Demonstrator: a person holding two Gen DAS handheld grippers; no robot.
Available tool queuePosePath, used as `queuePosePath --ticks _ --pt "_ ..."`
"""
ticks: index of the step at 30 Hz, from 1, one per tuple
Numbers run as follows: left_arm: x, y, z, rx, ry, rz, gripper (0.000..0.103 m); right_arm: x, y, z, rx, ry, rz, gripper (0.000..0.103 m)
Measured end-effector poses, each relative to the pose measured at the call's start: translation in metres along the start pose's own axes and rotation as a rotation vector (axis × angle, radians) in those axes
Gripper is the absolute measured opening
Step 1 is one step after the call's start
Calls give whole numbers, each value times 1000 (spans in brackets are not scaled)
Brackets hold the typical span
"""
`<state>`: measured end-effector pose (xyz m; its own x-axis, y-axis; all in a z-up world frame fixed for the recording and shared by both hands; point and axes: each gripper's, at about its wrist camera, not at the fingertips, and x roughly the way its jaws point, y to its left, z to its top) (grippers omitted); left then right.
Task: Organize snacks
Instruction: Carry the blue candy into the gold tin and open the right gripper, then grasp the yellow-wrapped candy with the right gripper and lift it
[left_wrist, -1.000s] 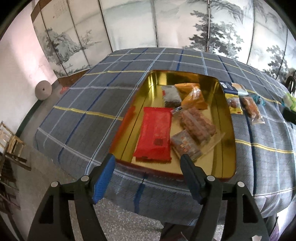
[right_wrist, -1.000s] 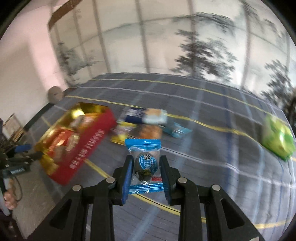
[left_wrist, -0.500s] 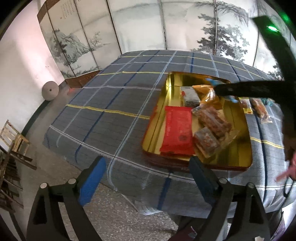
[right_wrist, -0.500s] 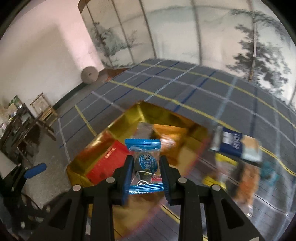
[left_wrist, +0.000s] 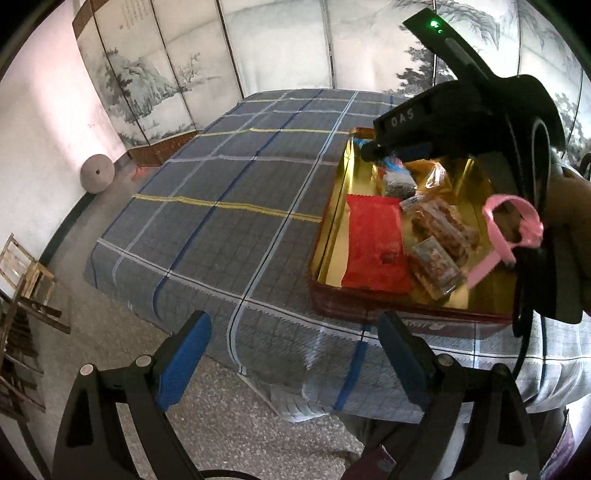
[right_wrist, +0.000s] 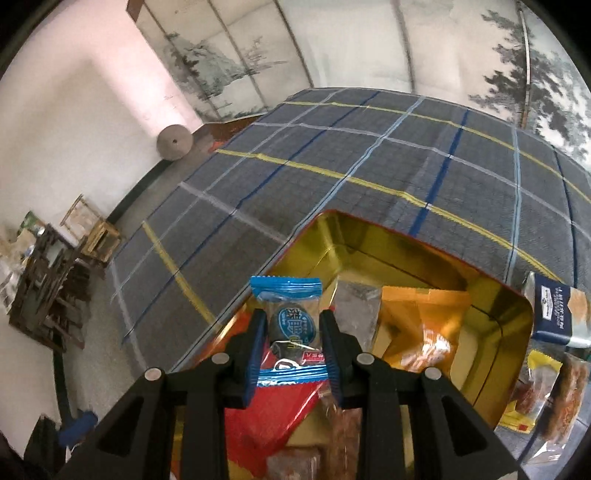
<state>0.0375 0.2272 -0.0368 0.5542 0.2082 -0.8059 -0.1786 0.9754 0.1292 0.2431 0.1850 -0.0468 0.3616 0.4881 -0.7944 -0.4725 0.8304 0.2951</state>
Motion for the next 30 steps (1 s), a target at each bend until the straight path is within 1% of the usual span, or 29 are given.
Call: queuePosePath --ticks 3,4,5,6,9,11,14,16,17,19,22,25,27,28,30 --pt "1 3 0 -9 3 0 89 -1 -5 0 30 -20 27 32" --pt "2 3 0 -13 3 -2 89 -3 -6 -1 38 -31 38 33" --pt "2 4 0 -17 6 -5 89 -5 -8 -1 45 -34 40 37" --pt "2 3 0 -19 10 -6 89 -4 -9 -1 46 -30 34 40" --pt "1 1 0 -10 14 -9 89 -8 -9 -1 40 -38 21 40" --pt "-5 -1 0 1 -2 2 89 -23 -9 -6 25 -76 25 40" --pt "-10 -1 0 6 -26 10 90 -64 -25 -25 16 -162 -8 40" --pt "-11 -1 0 2 -28 3 90 -94 -50 -48 21 -200 -69 40" --pt "-9 -3 0 -1 -21 -8 90 -101 -61 -56 22 -197 -100 41" --pt "-7 -6 1 -1 -12 -24 90 -111 -91 -75 38 -155 -168 41" --pt "-4 -19 1 17 3 -42 90 -114 -122 -88 92 -120 -209 41" --pt "-4 -30 -2 47 7 -45 90 -109 -131 -86 95 -114 -208 41" --pt "-6 -32 -2 60 3 -39 90 -99 -130 -82 73 -96 -248 41" --pt "-7 -33 -2 62 1 -36 90 -94 -131 -79 72 -90 -252 41" --pt "-7 -32 -1 60 -1 -35 90 -86 -134 -75 83 -85 -232 41"
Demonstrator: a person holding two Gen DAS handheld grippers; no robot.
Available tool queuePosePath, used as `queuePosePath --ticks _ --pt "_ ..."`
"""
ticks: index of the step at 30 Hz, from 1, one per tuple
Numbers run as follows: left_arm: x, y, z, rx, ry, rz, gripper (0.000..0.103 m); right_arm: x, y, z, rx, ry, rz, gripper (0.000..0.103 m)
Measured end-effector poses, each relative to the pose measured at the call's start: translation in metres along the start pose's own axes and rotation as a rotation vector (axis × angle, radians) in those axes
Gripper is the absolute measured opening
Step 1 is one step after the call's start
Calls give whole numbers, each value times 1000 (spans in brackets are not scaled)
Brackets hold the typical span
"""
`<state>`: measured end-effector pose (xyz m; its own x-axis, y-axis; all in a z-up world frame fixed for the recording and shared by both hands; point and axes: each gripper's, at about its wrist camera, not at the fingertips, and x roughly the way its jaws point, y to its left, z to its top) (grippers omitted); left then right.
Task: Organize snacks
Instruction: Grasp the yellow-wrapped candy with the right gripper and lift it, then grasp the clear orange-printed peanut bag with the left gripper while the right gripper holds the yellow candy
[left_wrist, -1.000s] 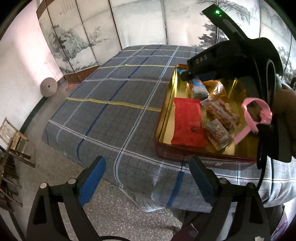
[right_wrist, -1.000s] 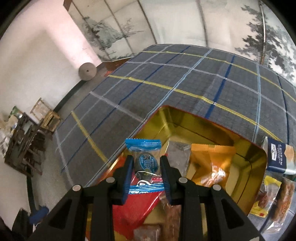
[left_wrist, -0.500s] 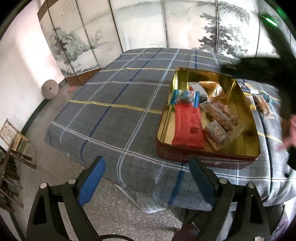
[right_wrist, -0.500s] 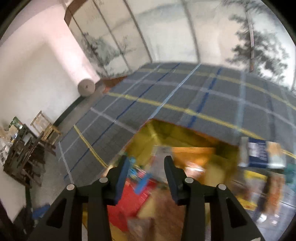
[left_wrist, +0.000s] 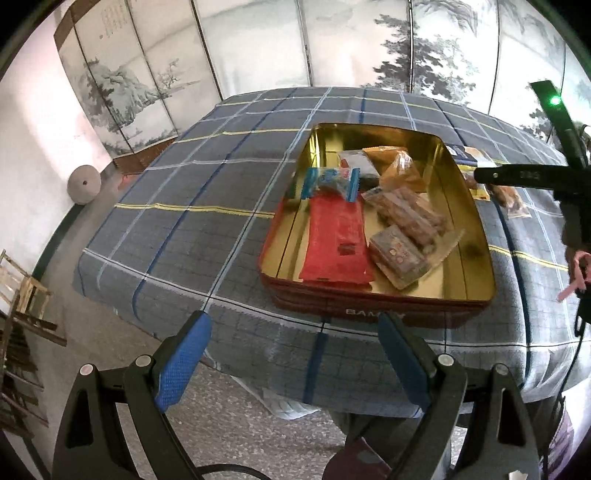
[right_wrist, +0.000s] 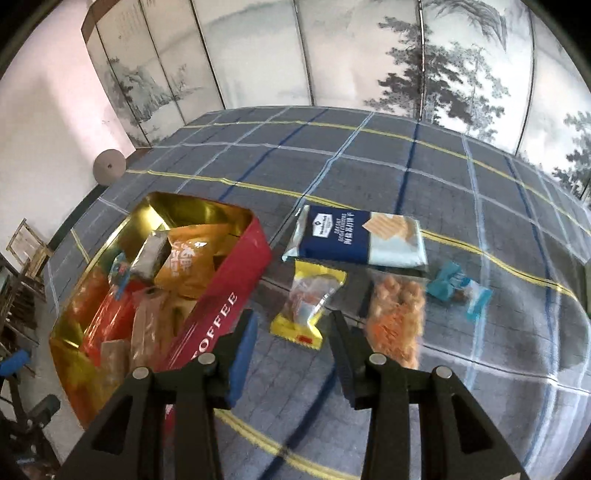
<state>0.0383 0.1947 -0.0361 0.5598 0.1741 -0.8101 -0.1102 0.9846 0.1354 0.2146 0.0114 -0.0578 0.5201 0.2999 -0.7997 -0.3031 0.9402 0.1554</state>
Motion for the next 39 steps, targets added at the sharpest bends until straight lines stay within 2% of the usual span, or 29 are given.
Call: queuePosePath --ticks 4,7,11,13,14,16,18,20,25,29,33,39 --pt "4 0 2 -5 11 2 90 21 -1 3 -11 28 -41 41" --pt "7 -3 2 4 22 5 90 32 -4 8 3 38 -30 41" --pt "9 -10 2 27 33 18 90 49 5 13 -40 42 -58 41" --pt "4 -16 3 44 18 37 90 48 7 12 -65 43 -73 24" --pt "0 -19 5 57 3 36 90 44 5 10 -55 43 -43 24" --pt "-8 -23 8 71 -17 16 90 16 -6 -3 -38 -14 18 24" --pt "-16 -31 13 88 -36 -17 90 -19 -27 -22 -15 -63 17 24" --pt "-23 -43 20 106 -39 -74 90 -48 -58 -43 18 -91 -35 24" --pt "-29 -85 44 132 24 -265 89 -100 -166 -96 114 -86 -292 24" --pt "-33 -131 67 183 16 -308 90 -118 -223 -119 178 -101 -414 24" --pt "-18 -169 90 200 55 -369 90 -118 -267 -129 250 -104 -431 24" --pt "28 -218 130 213 113 -353 90 -110 -284 -133 275 -123 -383 24"
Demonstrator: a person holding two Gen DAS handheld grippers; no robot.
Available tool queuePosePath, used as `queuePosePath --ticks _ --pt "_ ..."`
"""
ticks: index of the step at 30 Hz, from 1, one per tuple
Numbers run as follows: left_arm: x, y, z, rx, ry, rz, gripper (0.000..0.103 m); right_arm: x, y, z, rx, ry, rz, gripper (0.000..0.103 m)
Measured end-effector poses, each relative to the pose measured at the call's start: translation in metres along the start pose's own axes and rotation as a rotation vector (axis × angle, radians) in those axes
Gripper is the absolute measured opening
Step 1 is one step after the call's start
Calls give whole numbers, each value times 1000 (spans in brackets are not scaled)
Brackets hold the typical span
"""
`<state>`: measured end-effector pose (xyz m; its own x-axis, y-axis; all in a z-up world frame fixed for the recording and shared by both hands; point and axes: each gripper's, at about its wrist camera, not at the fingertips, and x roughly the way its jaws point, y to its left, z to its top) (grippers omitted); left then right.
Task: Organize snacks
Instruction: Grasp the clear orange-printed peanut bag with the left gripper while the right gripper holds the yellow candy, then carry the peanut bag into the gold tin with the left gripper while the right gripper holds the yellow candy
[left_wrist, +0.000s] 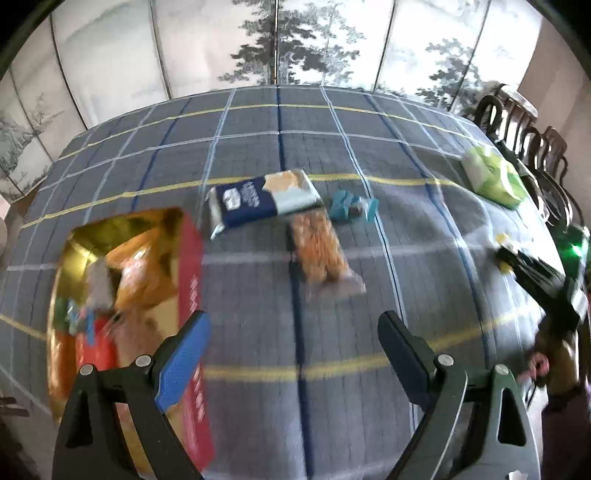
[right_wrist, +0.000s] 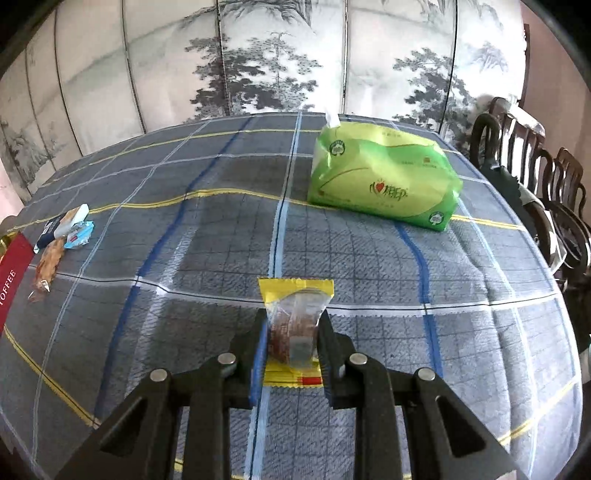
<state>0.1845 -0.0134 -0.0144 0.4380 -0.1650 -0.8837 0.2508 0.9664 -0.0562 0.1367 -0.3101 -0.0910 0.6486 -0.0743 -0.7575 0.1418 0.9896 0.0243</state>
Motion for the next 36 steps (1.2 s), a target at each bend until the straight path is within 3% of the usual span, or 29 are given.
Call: queuePosePath --ticks 7,14,16,19,20,21,26,33,36 --pt "61 -15 40 14 63 48 89 4 -5 3 14 5 55 25" --pt "96 -24 49 33 91 107 88 4 -10 2 42 2 98 25" --pt "103 -23 49 14 109 94 86 4 -11 2 42 2 99 25" --pt "110 -20 46 -18 114 57 74 4 -12 2 47 2 107 25" --pt "109 -19 47 -29 93 64 60 4 -12 2 47 2 107 25" --pt "107 -19 48 -20 79 57 35 4 -12 2 46 3 106 25" --pt "93 -23 41 -36 90 36 34 3 -11 2 40 4 100 25" --pt "-1 -53 -15 41 -88 78 34 5 -6 3 30 5 83 25" --pt "-32 -56 -38 55 -124 80 34 5 -3 3 16 7 65 25"
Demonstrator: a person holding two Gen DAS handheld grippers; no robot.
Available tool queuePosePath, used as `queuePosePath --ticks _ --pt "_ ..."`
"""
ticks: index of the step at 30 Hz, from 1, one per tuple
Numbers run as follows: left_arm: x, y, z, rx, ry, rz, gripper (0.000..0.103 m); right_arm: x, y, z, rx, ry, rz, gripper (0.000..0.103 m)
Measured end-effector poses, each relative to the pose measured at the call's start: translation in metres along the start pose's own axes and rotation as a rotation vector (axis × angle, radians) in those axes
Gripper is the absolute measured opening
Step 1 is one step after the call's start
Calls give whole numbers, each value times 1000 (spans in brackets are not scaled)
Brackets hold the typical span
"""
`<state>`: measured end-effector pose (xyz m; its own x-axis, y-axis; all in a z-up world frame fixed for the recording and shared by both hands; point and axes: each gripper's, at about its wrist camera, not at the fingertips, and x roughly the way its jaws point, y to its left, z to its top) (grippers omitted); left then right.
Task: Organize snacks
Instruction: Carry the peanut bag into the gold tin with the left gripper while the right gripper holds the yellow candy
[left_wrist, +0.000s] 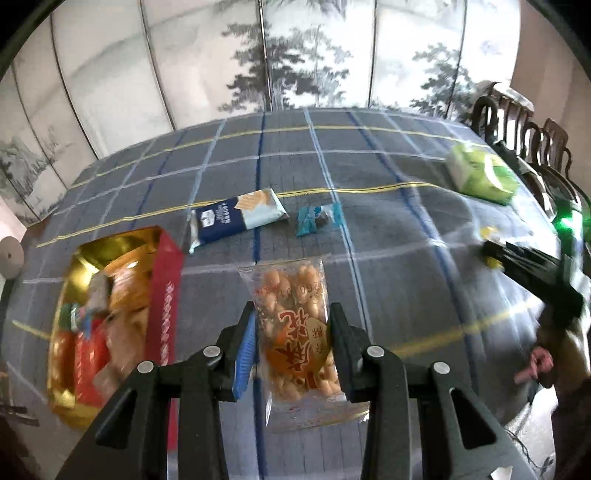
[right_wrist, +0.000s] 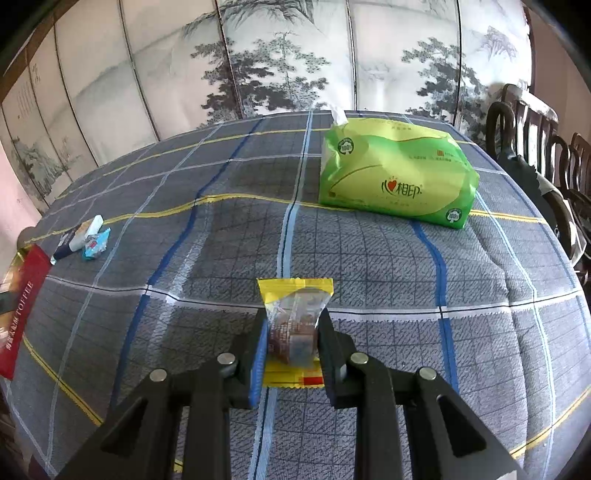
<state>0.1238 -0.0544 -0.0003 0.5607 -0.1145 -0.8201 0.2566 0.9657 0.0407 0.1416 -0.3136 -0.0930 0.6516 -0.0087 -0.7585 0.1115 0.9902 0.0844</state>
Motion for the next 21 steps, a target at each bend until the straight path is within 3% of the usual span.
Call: queuePosePath --ticks 8,21 --pt "-59 11 -37 -14 -44 4 34 1 6 0 -33 5 -44 25" --pt "-85 48 -61 -69 -76 53 34 0 7 0 -43 6 -58 25"
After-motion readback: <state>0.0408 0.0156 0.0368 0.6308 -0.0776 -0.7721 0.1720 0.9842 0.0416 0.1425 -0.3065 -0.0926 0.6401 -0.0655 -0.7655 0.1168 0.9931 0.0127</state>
